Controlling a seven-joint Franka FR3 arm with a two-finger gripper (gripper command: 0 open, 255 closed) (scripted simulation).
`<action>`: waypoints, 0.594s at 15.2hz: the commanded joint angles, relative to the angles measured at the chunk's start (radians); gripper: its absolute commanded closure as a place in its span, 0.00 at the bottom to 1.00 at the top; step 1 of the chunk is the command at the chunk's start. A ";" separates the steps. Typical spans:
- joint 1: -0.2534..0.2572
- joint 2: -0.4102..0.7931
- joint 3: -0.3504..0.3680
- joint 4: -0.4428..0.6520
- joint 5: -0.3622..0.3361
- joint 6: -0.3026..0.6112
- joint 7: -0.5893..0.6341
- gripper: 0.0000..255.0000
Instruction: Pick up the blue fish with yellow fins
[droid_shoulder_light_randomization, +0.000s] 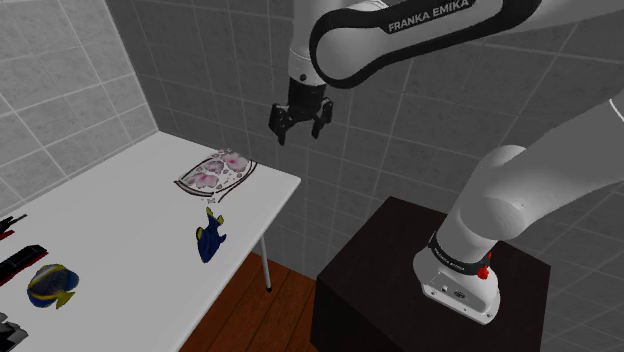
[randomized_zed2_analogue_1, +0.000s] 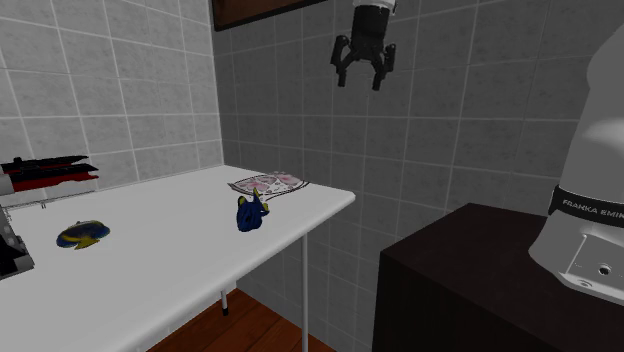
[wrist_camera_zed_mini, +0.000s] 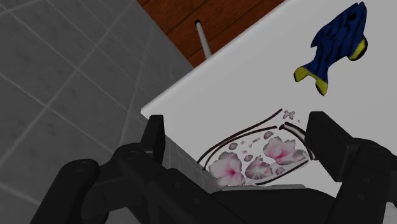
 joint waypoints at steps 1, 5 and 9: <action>-0.005 0.057 0.046 0.012 -0.012 0.046 0.065 0.00; -0.031 0.206 0.133 0.061 -0.078 0.139 0.203 0.00; -0.058 0.375 0.208 0.136 -0.201 0.208 0.371 0.00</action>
